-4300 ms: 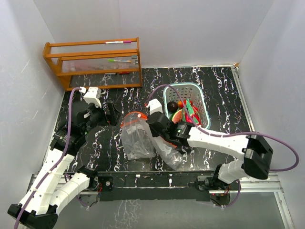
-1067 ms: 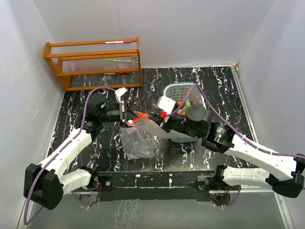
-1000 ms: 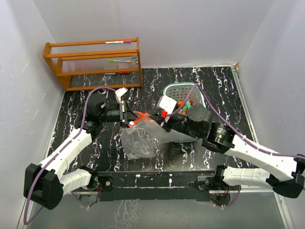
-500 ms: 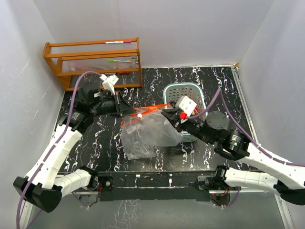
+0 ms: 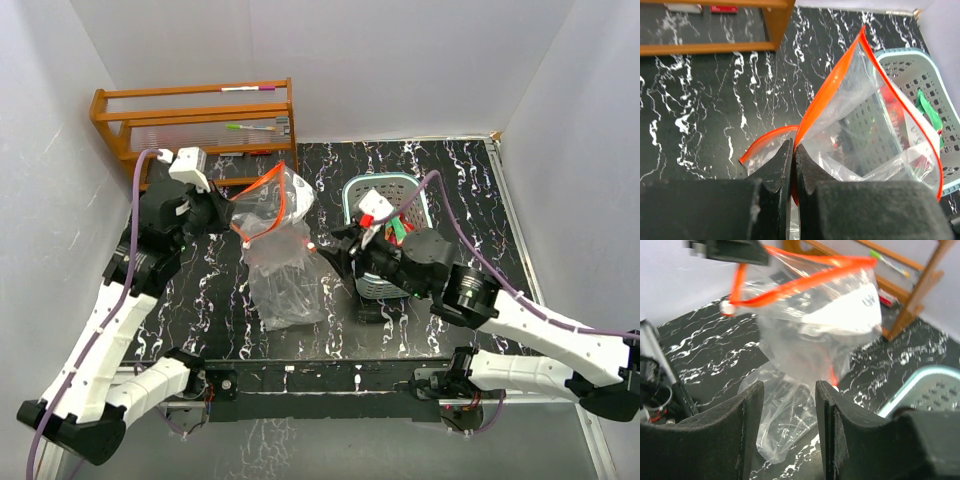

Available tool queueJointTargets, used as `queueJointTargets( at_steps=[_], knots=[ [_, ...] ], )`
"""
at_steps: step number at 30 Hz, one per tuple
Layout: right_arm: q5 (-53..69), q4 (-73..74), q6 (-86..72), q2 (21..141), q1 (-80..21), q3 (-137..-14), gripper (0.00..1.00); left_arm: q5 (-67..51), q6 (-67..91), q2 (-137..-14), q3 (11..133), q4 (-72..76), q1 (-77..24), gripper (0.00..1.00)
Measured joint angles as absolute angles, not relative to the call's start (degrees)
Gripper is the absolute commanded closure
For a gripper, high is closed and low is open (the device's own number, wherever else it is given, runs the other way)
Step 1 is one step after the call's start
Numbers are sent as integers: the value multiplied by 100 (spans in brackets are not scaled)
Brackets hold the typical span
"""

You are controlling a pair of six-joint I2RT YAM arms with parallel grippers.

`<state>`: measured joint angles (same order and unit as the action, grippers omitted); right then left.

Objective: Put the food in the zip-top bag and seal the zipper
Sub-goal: Open the zipper of the food storage bag.

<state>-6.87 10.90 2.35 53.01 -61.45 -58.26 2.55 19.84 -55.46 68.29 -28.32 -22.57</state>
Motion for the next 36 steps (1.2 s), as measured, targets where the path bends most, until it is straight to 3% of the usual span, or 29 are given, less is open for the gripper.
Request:
queueJointTargets(
  at_steps=[6, 13, 24, 33, 36],
  knots=[
    [-1828, 1122, -1079, 5830, -6136, -5970, 42, 346, 1820, -5076, 6630, -2228, -2257, 100],
    [-2233, 1190, -1704, 6810, -6134, -7157, 34, -336, 1756, -5089, 6265, -1507, -2257, 100],
    [-3057, 1299, -2187, 7754, -6134, -7933, 36, -1013, 1935, -5221, 5771, -827, -2257, 100],
    [-3548, 2102, -2757, 8068, -6139, -7929, 49, -991, 1949, -5227, 5732, -666, -2257, 100],
    [-3728, 2248, -2915, 8018, -6139, -7813, 65, -897, 1905, -5227, 5732, -668, -2257, 100]
  ],
)
